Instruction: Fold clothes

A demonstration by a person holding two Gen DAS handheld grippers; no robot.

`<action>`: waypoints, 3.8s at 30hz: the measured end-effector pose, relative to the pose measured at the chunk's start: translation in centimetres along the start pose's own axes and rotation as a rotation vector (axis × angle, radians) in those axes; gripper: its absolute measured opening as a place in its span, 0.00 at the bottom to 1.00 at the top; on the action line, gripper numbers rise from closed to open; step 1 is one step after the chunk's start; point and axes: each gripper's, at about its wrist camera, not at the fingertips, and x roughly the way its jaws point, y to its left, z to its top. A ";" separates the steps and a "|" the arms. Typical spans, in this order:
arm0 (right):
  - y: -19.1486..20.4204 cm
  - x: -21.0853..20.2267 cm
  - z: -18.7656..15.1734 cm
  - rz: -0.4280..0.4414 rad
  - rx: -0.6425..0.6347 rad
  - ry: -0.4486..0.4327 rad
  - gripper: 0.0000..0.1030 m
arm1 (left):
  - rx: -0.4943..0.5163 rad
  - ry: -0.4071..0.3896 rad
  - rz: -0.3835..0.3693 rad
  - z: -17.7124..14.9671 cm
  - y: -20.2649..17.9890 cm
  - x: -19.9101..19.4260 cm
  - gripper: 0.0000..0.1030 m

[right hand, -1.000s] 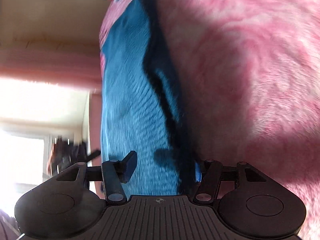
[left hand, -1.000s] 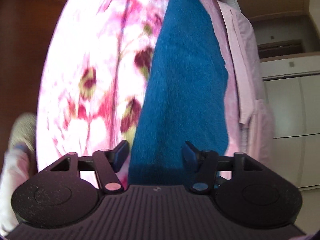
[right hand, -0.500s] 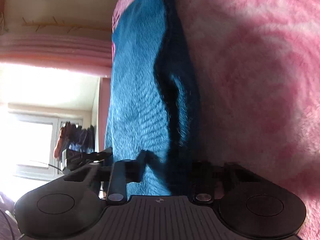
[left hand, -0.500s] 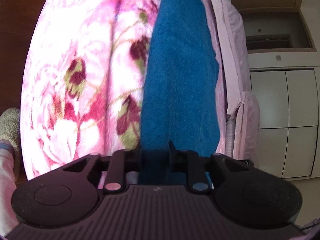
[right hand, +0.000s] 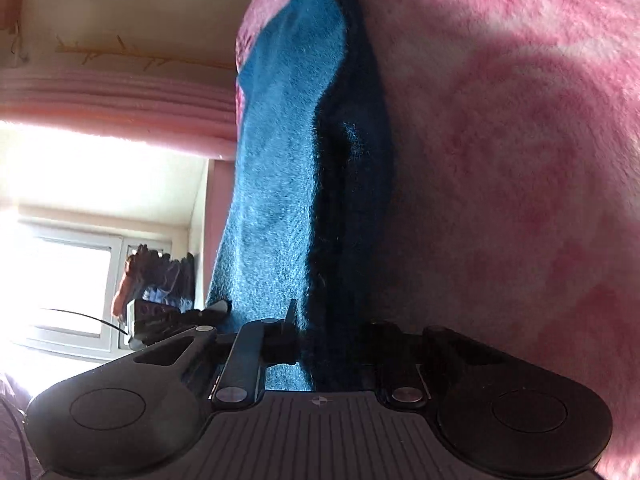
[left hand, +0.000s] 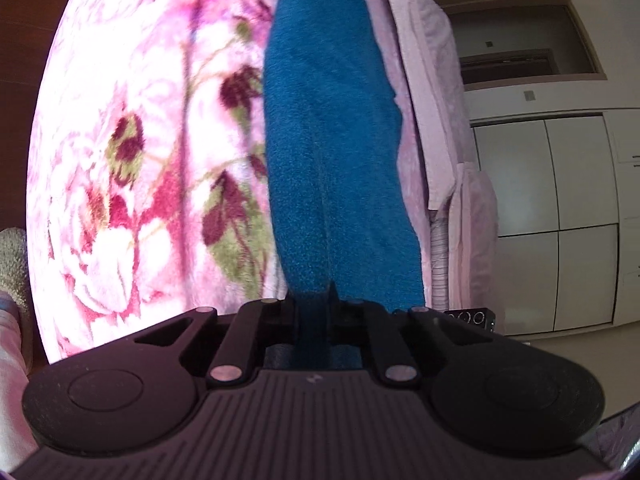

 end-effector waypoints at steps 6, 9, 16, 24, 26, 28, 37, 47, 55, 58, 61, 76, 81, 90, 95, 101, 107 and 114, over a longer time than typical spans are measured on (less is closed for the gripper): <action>0.7 -1.4 -3.4 0.006 0.037 0.006 0.14 | -0.009 0.039 -0.010 -2.4 -0.5 -1.6 0.07; 0.9 -1.9 -5.9 0.006 0.092 0.022 0.14 | -0.067 0.071 0.000 -4.4 0.3 -2.4 0.07; 2.2 -3.4 -7.6 -0.050 0.203 0.048 0.15 | -0.166 0.064 -0.045 -4.5 -1.3 -3.1 0.07; 7.7 -5.0 0.2 0.027 0.250 -0.005 0.16 | -0.230 -0.021 -0.194 3.4 -6.3 -1.9 0.08; 7.8 -5.1 3.0 0.058 0.293 -0.035 0.17 | -0.267 -0.045 -0.224 5.7 -6.4 -1.1 0.08; 7.7 -4.3 6.0 0.084 0.347 -0.066 0.17 | -0.335 -0.065 -0.245 8.1 -5.6 0.1 0.09; 2.2 4.9 16.9 -0.011 0.606 -0.204 0.23 | -0.614 -0.192 -0.200 16.4 2.0 6.5 0.18; 2.9 2.0 19.6 0.098 0.470 -0.529 0.75 | -0.426 -0.314 -0.135 17.7 0.6 1.3 0.41; 8.0 5.0 19.5 -0.359 -0.178 -0.302 0.67 | 0.170 -0.176 0.086 19.7 -4.5 2.0 0.46; 6.5 5.8 19.1 -0.358 -0.209 -0.272 0.62 | 0.247 -0.131 0.101 20.2 -4.8 3.9 0.46; 5.5 7.3 19.5 -0.340 -0.229 -0.244 0.52 | 0.275 -0.117 0.097 20.7 -4.7 5.4 0.39; 7.4 9.3 21.1 -0.536 -0.332 -0.377 0.03 | 0.223 -0.202 0.178 22.9 -2.9 6.2 0.09; 8.0 9.4 21.1 -0.479 -0.332 -0.383 0.27 | 0.194 -0.216 0.132 23.9 -2.8 5.7 0.20; 8.5 11.5 22.9 -0.490 -0.453 -0.305 0.05 | 0.156 -0.229 0.084 24.3 -3.3 5.8 0.27; 10.6 10.3 21.2 -0.481 -0.580 -0.458 0.04 | 0.242 -0.250 0.076 24.5 -4.6 5.5 0.07; 8.6 11.9 22.8 -0.647 -0.471 -0.479 0.03 | 0.211 -0.244 0.168 25.5 -3.2 7.5 0.08; 8.1 12.8 23.5 -0.669 -0.396 -0.389 0.06 | 0.235 -0.235 0.259 25.2 -4.9 7.5 0.16; 11.1 9.9 22.3 -0.642 -0.463 -0.401 0.53 | 0.316 -0.281 0.235 24.4 -8.6 4.6 0.38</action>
